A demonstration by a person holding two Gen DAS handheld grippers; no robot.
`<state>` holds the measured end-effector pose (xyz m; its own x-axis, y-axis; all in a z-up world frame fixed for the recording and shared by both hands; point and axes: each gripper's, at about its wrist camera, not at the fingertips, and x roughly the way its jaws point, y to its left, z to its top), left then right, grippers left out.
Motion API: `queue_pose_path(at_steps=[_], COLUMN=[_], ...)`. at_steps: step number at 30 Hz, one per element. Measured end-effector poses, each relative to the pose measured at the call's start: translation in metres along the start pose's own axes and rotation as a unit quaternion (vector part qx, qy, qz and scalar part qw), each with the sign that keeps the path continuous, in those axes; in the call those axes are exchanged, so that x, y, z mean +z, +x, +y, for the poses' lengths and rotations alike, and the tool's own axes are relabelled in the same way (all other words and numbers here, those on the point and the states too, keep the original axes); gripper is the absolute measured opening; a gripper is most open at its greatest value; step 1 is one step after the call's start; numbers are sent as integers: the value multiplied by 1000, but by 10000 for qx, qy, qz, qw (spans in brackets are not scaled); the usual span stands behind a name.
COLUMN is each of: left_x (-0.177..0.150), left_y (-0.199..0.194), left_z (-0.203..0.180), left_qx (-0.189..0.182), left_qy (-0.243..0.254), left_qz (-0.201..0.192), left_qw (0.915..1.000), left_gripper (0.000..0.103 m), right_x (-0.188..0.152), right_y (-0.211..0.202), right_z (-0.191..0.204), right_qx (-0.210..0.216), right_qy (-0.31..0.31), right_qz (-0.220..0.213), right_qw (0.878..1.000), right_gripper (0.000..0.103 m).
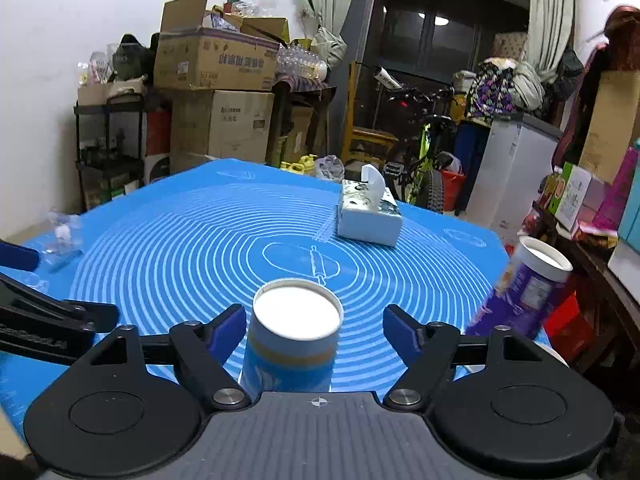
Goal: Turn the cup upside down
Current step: 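Turn the cup rim-down and set it on the mat with the right tool, then open the right tool and pull it back from the cup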
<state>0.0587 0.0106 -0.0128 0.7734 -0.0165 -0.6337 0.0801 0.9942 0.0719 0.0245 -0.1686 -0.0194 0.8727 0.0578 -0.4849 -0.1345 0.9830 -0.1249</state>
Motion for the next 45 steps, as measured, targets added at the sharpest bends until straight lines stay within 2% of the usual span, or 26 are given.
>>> queue_pose_path(at_steps=[9, 16, 24, 45], left_x=[-10, -21, -31, -36], left_y=[-33, -47, -49, -49], left_z=[-30, -46, -53, -58], left_qx=[-433, -645, -627, -614], left_qy=[112, 231, 344, 448], left_qz=[-89, 33, 168, 235], left_qw=[9990, 9976, 9973, 9968], left_gripper=[100, 100, 100, 100], right_x=[-21, -38, -46, -49], right_y=[-51, -70, -74, -72], right_z=[-26, -37, -44, -46], right_qx=[170, 123, 215, 341], right_qy=[251, 365, 460, 533], right_qz=[344, 592, 722, 899], right_qw=[9989, 9975, 9961, 9939], right_gripper=[81, 81, 81, 81])
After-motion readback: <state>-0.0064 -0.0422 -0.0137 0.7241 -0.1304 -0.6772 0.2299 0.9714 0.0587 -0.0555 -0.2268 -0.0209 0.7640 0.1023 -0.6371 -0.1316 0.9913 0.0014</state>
